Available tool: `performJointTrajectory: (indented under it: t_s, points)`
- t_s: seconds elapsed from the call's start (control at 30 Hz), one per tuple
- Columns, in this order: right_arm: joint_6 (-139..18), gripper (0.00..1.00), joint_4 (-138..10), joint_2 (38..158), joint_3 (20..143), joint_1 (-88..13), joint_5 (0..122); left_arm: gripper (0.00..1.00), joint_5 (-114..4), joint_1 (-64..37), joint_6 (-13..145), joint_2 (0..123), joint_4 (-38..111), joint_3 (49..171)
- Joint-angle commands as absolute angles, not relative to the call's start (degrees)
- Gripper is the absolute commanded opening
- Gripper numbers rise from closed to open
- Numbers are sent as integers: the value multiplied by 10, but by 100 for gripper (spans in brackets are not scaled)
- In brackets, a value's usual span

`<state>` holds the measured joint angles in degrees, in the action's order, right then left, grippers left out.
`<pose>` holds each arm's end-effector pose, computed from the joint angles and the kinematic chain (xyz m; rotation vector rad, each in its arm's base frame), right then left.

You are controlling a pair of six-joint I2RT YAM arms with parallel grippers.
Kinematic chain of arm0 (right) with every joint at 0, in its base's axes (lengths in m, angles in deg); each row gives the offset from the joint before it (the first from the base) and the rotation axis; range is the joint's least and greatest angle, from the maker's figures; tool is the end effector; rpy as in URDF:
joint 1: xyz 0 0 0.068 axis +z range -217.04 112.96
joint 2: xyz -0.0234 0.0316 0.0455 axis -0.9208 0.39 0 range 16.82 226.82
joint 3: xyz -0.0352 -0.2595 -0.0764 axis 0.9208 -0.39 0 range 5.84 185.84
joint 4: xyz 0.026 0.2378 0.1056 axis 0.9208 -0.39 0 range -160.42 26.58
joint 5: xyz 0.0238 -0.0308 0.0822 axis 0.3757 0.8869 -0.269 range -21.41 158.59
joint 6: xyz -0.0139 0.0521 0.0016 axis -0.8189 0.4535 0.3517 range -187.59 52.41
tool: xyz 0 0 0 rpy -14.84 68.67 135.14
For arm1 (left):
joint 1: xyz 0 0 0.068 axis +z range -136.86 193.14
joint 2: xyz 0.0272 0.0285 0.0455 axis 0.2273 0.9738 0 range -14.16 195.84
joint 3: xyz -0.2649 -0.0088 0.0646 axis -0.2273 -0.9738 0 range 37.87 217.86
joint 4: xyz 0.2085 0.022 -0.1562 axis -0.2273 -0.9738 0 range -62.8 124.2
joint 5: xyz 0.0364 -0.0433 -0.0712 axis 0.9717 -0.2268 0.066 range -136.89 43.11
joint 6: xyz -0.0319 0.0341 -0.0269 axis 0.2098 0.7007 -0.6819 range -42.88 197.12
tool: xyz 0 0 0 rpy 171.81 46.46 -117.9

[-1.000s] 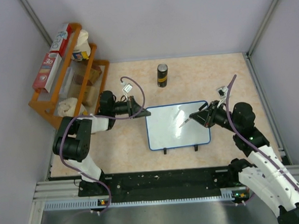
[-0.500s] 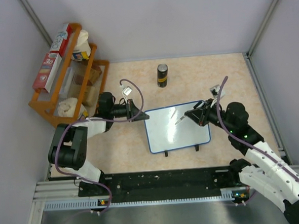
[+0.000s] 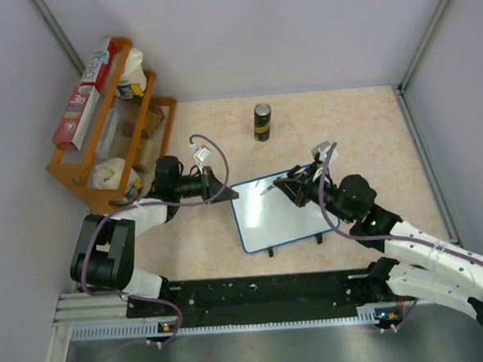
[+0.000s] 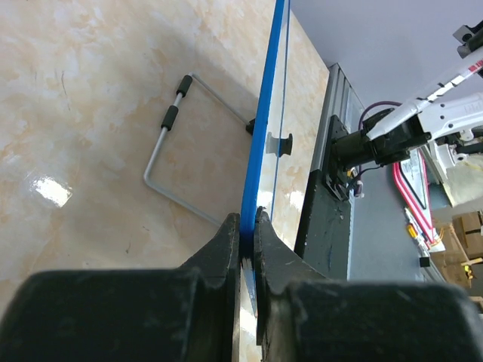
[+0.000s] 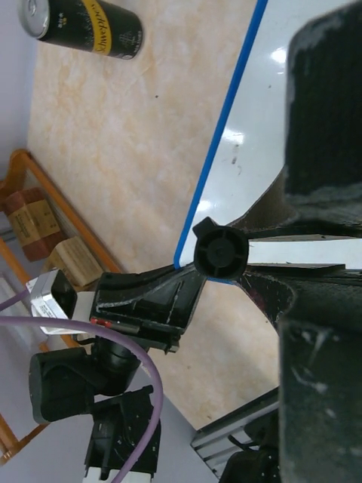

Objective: Write a sentence on the whiteboard
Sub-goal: Hold the whiteboard at the center of the board, then write a sentence on the whiteboard.

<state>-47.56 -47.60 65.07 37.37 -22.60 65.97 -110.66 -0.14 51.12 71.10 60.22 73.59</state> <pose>0.1457 0.1452 0.2956 -0.3880 1.6168 0.9048 0.2702 -0.0964 0.1933 0.5580 1.9683 -1.5273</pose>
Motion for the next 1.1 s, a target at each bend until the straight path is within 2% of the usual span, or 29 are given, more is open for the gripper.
performJointTrajectory:
  t_s: [0.0,0.27,0.57,1.07]
  points:
    - [-541,0,-388,688,407,-176,745,0,-1074,-2,551,700,584,718]
    - [-606,0,-317,746,411,-90,791,0,-1062,-2,544,700,600,704]
    - [-608,0,-280,783,418,-79,862,0,-1067,-2,542,710,612,701]
    - [-605,0,-261,822,417,-79,876,0,-1069,-2,545,714,612,703]
